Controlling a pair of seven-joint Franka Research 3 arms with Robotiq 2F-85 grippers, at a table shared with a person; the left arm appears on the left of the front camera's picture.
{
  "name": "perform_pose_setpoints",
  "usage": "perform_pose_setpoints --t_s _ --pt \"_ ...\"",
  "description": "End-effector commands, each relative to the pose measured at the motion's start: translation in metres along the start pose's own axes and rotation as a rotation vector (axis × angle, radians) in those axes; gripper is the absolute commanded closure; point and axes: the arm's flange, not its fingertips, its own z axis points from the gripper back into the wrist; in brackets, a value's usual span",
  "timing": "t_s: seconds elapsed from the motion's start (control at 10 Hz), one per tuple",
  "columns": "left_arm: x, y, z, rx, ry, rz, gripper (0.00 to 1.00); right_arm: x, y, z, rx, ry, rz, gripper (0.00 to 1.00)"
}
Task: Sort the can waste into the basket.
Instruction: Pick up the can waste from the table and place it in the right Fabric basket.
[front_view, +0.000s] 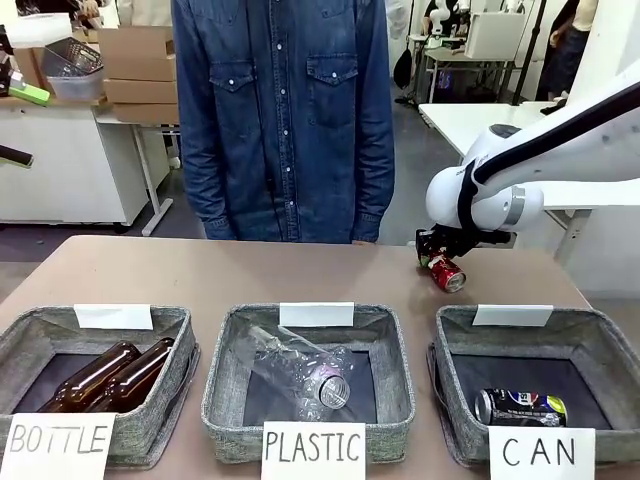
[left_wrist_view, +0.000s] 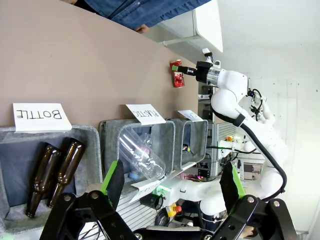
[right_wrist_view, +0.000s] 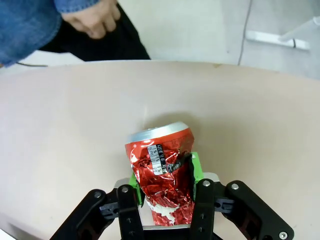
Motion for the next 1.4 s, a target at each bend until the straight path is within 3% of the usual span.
perform_pose_setpoints --t_s 0.0,0.2,0.4,0.5,0.7,1.0,1.3 --pt "0.000 0.001 0.003 0.001 0.007 -0.020 0.00 -0.001 0.002 0.002 -0.017 0.014 -0.009 1.00" --pt "0.000 0.001 0.003 0.001 0.007 -0.020 0.00 -0.009 0.000 0.041 0.006 -0.014 -0.002 1.00" --pt "0.000 0.001 0.003 0.001 0.007 -0.020 0.00 -0.042 -0.008 0.151 0.146 -0.104 0.100 1.00" --pt "0.000 0.001 0.003 0.001 0.007 -0.020 0.00 -0.066 -0.015 0.196 0.168 -0.071 0.168 1.00" --pt "0.000 0.001 0.003 0.001 0.007 -0.020 0.00 -0.128 -0.027 0.258 0.173 -0.066 0.466 1.00" --pt "0.000 0.001 0.003 0.001 0.007 -0.020 0.00 -0.218 -0.046 0.285 0.277 0.084 0.883 1.00" --pt "0.000 0.001 0.003 0.001 0.007 -0.020 0.00 -0.254 -0.051 0.283 0.364 0.174 1.122 1.00"
